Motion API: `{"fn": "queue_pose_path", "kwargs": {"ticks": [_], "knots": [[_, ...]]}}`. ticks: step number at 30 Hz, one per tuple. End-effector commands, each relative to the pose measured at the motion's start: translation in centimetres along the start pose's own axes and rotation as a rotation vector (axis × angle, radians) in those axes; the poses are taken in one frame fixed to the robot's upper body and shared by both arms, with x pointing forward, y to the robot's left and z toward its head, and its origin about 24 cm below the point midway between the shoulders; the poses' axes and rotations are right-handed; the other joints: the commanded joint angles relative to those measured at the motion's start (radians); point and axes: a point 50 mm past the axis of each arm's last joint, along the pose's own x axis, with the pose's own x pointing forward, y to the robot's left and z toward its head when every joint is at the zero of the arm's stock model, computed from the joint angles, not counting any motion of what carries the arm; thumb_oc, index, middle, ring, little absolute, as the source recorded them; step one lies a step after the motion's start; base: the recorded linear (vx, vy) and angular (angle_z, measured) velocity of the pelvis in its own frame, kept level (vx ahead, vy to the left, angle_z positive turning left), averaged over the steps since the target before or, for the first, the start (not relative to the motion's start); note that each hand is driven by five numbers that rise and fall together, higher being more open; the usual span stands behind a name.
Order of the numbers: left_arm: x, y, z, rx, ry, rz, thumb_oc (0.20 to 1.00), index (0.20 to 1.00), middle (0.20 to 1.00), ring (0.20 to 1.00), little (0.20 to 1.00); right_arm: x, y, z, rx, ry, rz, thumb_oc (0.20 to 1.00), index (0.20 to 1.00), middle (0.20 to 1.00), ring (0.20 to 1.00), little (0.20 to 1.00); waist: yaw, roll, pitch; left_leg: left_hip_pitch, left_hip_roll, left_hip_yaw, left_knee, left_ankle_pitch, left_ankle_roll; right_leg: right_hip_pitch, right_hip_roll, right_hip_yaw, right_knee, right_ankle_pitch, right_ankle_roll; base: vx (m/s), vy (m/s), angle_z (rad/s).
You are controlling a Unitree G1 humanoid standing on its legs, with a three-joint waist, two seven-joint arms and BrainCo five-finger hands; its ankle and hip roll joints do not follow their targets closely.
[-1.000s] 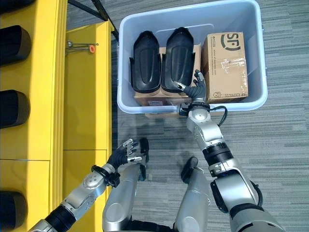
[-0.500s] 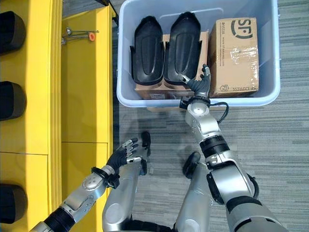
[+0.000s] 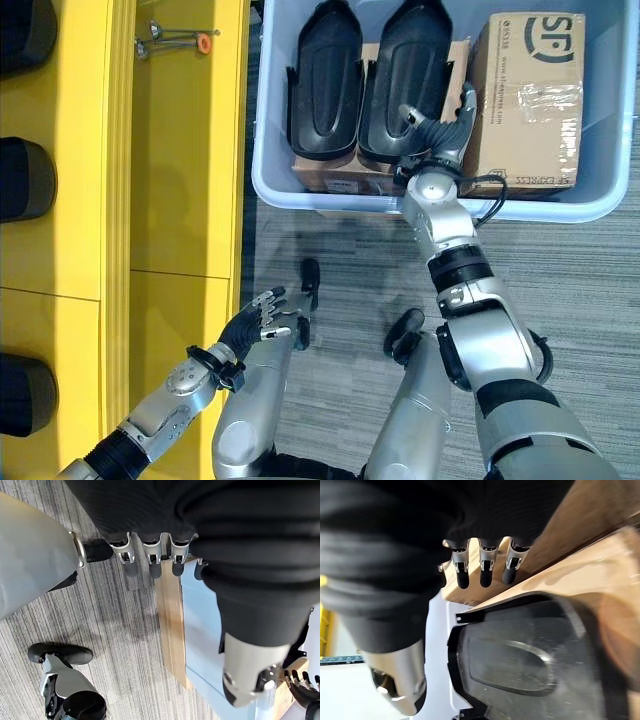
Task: Move parts from the plastic box to the shelf.
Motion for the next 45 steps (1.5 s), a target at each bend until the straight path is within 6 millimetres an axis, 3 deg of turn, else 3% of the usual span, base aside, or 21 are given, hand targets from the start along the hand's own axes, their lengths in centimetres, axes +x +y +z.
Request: {"fn": "queue_pose_path", "kwargs": {"ticks": [1, 5, 9, 16, 24, 28, 30, 37, 40, 41, 42, 43, 45], "knots": [[-0.9, -2.2, 0.5, -0.041, -0.048, -0.089, 1.000, 1.000, 1.000, 1.000, 1.000, 1.4, -1.3, 4.6, -0.078, -0.191, -0.047, 1.000, 1.000, 1.000, 1.000, 1.000, 0.018, 0.096, -0.012, 0.006, -0.053, 0.022, 0.081, -0.135, 0.018, 0.005, 0.067, 0.014, 0.069, -0.003, 0.011, 0.04, 0.042, 0.08], [-1.0, -2.0, 0.5, -0.044, -0.046, -0.081, 1.000, 1.000, 1.000, 1.000, 1.000, 2.4, -2.3, 5.8, -0.136, -0.204, -0.105, 1.000, 1.000, 1.000, 1.000, 1.000, 0.028, 0.103, -0.012, -0.030, -0.058, 0.017, 0.116, -0.151, 0.023, -0.025, 0.052, 0.016, 0.099, -0.014, 0.010, 0.02, 0.023, 0.06], [-0.9, -1.9, 0.5, -0.047, -0.053, -0.078, 1.000, 1.000, 1.000, 1.000, 1.000, 2.7, -2.5, 5.7, -0.192, -0.187, -0.145, 1.000, 1.000, 1.000, 1.000, 1.000, 0.035, 0.106, -0.012, -0.055, -0.057, 0.016, 0.132, -0.158, 0.025, -0.045, 0.046, 0.019, 0.113, -0.018, 0.009, 0.01, 0.012, 0.03], [-1.0, -1.8, 0.6, -0.054, -0.058, -0.065, 1.000, 1.000, 1.000, 1.000, 1.000, 3.0, -3.4, 3.9, -0.166, -0.095, -0.159, 1.000, 1.000, 1.000, 1.000, 1.000, 0.043, 0.111, -0.012, -0.106, -0.061, 0.010, 0.155, -0.164, 0.031, -0.085, 0.044, 0.022, 0.133, -0.022, 0.009, 0.00, 0.000, 0.01], [-0.7, -2.1, 1.0, -0.048, -0.074, -0.072, 1.000, 1.000, 1.000, 1.000, 1.000, 2.9, -2.9, 2.3, -0.214, -0.039, -0.115, 1.000, 1.000, 1.000, 1.000, 1.000, 0.049, 0.116, -0.012, -0.139, -0.064, 0.006, 0.161, -0.161, 0.036, -0.114, 0.043, 0.024, 0.142, -0.022, 0.011, -0.01, -0.002, 0.01], [-0.5, -2.0, 1.2, -0.045, -0.072, -0.074, 1.000, 1.000, 1.000, 1.000, 1.000, 2.6, -2.4, 1.1, -0.162, 0.033, -0.067, 1.000, 1.000, 1.000, 1.000, 1.000, 0.052, 0.118, -0.012, -0.154, -0.064, 0.004, 0.164, -0.159, 0.037, -0.127, 0.042, 0.025, 0.146, -0.023, 0.011, 0.00, 0.000, 0.00], [-0.4, -1.9, 1.1, -0.038, -0.067, -0.073, 1.000, 1.000, 1.000, 1.000, 1.000, 2.5, -2.2, 0.2, -0.055, 0.106, -0.044, 1.000, 1.000, 1.000, 1.000, 1.000, 0.054, 0.119, -0.012, -0.162, -0.063, 0.003, 0.170, -0.161, 0.039, -0.136, 0.042, 0.028, 0.152, -0.024, 0.011, 0.00, 0.000, 0.00], [-0.4, -1.5, 1.2, -0.029, -0.063, -0.071, 1.000, 1.000, 1.000, 1.000, 1.000, 2.4, -1.6, -0.2, -0.001, 0.143, 0.049, 1.000, 1.000, 1.000, 1.000, 1.000, 0.058, 0.119, -0.012, -0.201, -0.059, -0.006, 0.203, -0.170, 0.041, -0.172, 0.038, 0.036, 0.181, -0.034, 0.006, 0.00, 0.000, 0.00], [-0.5, -1.3, 1.4, -0.026, -0.065, -0.074, 1.000, 1.000, 1.000, 1.000, 1.000, 2.3, -1.8, -1.2, 0.059, 0.218, 0.068, 1.000, 1.000, 1.000, 1.000, 1.000, 0.062, 0.119, -0.012, -0.214, -0.063, -0.012, 0.215, -0.175, 0.045, -0.183, 0.036, 0.037, 0.187, -0.036, 0.006, 0.00, -0.022, -0.01], [-0.5, -1.3, 1.4, -0.021, -0.064, -0.074, 1.000, 1.000, 1.000, 1.000, 1.000, 2.2, -1.7, -1.5, 0.103, 0.252, 0.070, 0.633, 0.633, 0.633, 0.633, 0.633, 0.063, 0.119, -0.012, -0.216, -0.063, -0.012, 0.217, -0.176, 0.046, -0.184, 0.036, 0.037, 0.186, -0.036, 0.006, 0.00, -0.034, 0.00], [-0.5, -1.2, 1.4, -0.017, -0.064, -0.075, 1.000, 1.000, 1.000, 1.000, 1.000, 2.2, -1.7, -1.7, 0.135, 0.272, 0.069, 0.485, 0.485, 0.485, 0.485, 0.485, 0.063, 0.118, -0.012, -0.217, -0.062, -0.012, 0.219, -0.177, 0.046, -0.185, 0.037, 0.037, 0.186, -0.036, 0.006, 0.00, 0.000, 0.00], [-0.5, -1.1, 1.4, -0.017, -0.063, -0.073, 1.000, 1.000, 1.000, 1.000, 1.000, 2.2, -1.6, -1.9, 0.202, 0.302, 0.087, 0.200, 0.200, 0.200, 0.200, 0.200, 0.063, 0.117, -0.012, -0.219, -0.062, -0.014, 0.221, -0.179, 0.046, -0.186, 0.037, 0.037, 0.188, -0.037, 0.007, 0.00, 0.000, 0.00], [-0.6, -1.1, 1.4, -0.013, -0.063, -0.073, 1.000, 1.000, 1.000, 1.000, 1.000, 2.2, -1.6, -1.9, 0.220, 0.300, 0.093, 0.200, 0.200, 0.200, 0.200, 0.200, 0.065, 0.118, -0.012, -0.219, -0.063, -0.015, 0.221, -0.179, 0.048, -0.186, 0.038, 0.038, 0.189, -0.037, 0.007, 0.00, 0.000, 0.00]]}}
